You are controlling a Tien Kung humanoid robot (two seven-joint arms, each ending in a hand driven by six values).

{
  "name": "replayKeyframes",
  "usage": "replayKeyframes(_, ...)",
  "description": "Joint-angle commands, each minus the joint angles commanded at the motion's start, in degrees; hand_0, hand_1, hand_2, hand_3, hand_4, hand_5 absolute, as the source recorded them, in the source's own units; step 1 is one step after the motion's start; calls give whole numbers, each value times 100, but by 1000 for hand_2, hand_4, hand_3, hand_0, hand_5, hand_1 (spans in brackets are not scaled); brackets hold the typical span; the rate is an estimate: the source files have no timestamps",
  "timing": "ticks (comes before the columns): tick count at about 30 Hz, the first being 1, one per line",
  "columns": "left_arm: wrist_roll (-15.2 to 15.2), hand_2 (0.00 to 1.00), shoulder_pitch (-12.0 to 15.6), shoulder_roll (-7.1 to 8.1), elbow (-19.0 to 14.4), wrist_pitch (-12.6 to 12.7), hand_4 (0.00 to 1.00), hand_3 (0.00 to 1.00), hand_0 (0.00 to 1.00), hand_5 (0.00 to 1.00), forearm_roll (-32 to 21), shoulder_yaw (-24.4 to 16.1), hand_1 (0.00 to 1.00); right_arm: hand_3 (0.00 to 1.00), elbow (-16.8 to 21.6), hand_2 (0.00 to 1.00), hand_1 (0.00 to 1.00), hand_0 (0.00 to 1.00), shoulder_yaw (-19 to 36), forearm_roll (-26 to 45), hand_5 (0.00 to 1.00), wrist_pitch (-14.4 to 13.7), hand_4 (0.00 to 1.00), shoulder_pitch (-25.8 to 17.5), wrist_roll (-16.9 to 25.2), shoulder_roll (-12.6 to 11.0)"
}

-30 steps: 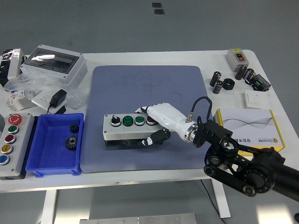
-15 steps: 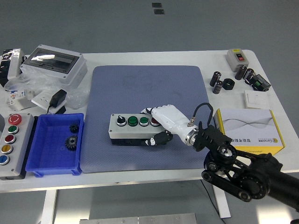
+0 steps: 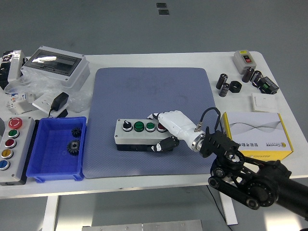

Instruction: Pick up the button,place it on the desk,press the button,press the button

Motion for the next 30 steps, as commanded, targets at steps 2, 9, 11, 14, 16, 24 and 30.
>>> replayKeyframes(2,6,530,1,0,0,4,640,601,614,187,23,-14,518,692,4,691,722,757,5,-1,46,5,513,-4,-1,-2)
replayKeyframes(9,23,529,6,-1,0,10,640,602,614,187,75,-42,517,805,54,782,782,818,34,17,49,118,613,-8,12,-53)
replayKeyframes(11,33,529,6,-3,0,8,640,601,615,185,107,-53,517,846,86,798,791,816,49,64,70,180,658,-6,23,-90)
replayKeyframes(14,45,529,5,-4,0,4,640,601,615,185,135,-55,517,846,131,798,791,816,67,151,70,275,658,9,41,-148)
replayKeyframes(16,54,529,5,-3,0,-1,640,601,615,185,156,-58,517,846,151,798,791,816,79,201,70,322,658,19,51,-176)
replayKeyframes(24,64,529,0,-4,0,-15,637,599,614,178,213,-63,516,925,236,819,812,822,119,285,118,428,705,44,88,-282)
replayKeyframes(30,80,527,7,-5,0,-30,635,596,614,175,249,-59,515,943,320,833,823,823,148,377,147,517,742,68,121,-391)
